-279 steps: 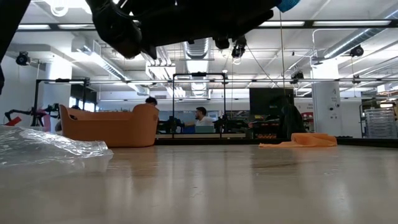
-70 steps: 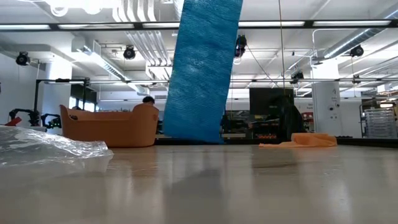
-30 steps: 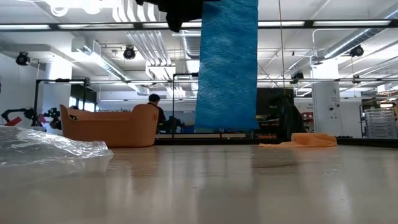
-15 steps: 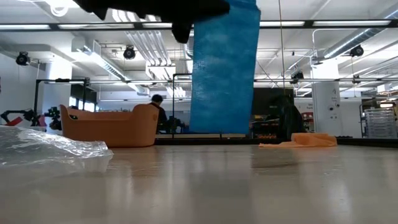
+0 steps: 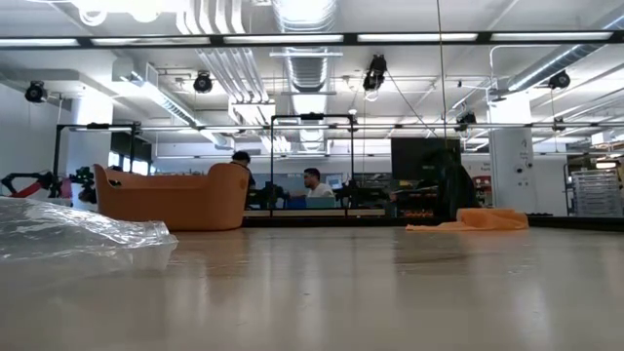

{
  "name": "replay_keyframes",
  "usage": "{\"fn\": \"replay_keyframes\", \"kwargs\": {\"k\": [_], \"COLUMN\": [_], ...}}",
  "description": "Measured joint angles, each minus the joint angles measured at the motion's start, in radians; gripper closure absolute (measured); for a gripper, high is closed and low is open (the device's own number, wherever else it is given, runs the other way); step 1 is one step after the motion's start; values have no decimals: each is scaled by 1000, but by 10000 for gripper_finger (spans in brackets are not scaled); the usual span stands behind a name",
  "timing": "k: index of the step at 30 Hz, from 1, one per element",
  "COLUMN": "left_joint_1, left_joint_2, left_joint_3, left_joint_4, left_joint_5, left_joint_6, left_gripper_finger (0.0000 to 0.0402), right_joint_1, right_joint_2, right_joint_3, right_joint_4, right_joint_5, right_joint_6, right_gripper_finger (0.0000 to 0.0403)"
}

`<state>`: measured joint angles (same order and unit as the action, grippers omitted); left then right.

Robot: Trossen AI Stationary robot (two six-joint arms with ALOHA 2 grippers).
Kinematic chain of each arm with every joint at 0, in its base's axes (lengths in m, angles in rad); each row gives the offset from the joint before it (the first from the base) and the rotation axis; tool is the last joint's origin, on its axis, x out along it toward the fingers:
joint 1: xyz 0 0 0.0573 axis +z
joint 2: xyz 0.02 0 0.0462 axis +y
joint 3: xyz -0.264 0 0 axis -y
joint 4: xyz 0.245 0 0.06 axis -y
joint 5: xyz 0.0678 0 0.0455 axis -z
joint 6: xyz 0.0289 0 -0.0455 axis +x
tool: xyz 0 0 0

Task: Roll bandage
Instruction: Roll the blue bandage

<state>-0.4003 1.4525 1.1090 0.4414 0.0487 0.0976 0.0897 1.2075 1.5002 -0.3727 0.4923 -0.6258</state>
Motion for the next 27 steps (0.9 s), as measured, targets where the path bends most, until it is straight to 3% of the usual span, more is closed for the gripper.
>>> {"fn": "replay_keyframes", "kwargs": {"k": [3,8,11,15,18,27], "left_joint_1": [-8,-11,-11,-10,-5,57], "left_joint_2": [-13,-32,-32,-33,-40,-59], "left_joint_3": [100,297,383,444,470,480], "left_joint_4": [-71,-251,-299,-300,-274,-245], "left_joint_5": [-1,-3,-9,-44,-87,-330], "left_joint_6": [-6,-8,7,56,89,91], "left_gripper_finger": [401,401,401,400,400,389], "right_joint_1": [-32,-75,-84,-84,-83,-72], "right_joint_2": [33,54,64,87,98,157], "right_joint_3": [-26,-74,-122,-190,-223,-280], "right_joint_4": [-2,8,41,65,72,127], "right_joint_5": [-5,-153,-182,-202,-275,-468], "right_joint_6": [6,82,104,121,158,240], "right_gripper_finger": [400,400,400,400,400,400]}}
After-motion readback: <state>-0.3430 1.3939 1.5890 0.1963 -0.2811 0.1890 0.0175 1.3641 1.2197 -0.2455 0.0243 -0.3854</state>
